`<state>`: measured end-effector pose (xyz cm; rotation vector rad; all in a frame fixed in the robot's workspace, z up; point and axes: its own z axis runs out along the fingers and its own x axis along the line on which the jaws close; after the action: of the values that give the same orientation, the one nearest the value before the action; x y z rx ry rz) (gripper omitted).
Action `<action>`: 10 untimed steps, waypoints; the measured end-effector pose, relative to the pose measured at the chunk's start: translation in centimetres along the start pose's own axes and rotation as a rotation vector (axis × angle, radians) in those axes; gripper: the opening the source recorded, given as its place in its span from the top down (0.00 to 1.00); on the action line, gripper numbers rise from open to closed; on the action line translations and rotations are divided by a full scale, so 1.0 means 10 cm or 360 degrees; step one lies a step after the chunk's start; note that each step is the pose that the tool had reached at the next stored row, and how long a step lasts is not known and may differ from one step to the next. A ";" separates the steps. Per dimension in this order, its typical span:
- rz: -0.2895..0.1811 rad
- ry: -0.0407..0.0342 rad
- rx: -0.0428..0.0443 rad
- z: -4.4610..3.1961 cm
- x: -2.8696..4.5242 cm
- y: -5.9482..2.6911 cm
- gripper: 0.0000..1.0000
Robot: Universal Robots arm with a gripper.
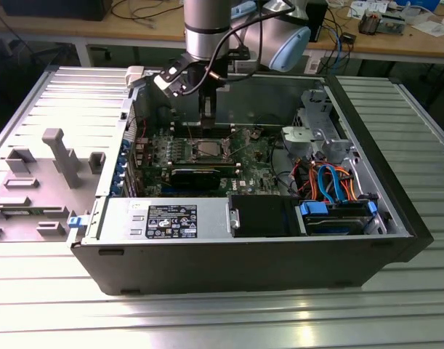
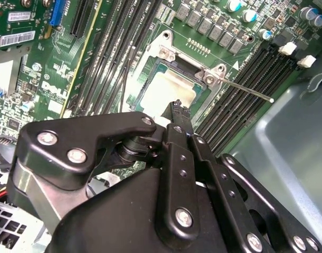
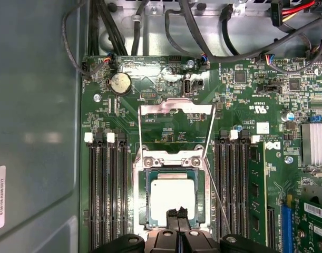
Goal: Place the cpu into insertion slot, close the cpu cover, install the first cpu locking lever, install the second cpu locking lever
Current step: 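Close the cpu cover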
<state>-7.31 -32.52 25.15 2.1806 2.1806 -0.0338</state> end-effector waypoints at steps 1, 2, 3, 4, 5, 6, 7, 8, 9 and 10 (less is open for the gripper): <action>0.0000 0.0000 0.0000 -0.021 -0.001 0.001 0.89; 0.0000 0.0000 0.0000 -0.037 -0.002 0.001 0.89; 0.0000 0.0000 0.0000 -0.046 -0.003 0.001 0.89; 0.0000 0.0000 0.0000 -0.053 -0.003 0.001 0.89; 0.0000 0.0000 0.0000 -0.060 -0.004 0.001 0.89; 0.0000 0.0000 0.0000 -0.066 -0.004 0.002 0.89; 0.0000 0.0000 0.0000 -0.068 -0.004 0.002 0.89; 0.0000 0.0000 0.0000 -0.074 -0.004 0.002 0.89; 0.0000 0.0000 0.0000 -0.078 -0.005 0.002 0.89; 0.0000 0.0000 0.0000 -0.086 -0.005 0.002 0.89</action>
<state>-7.31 -32.52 26.01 2.1807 2.1806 -0.0338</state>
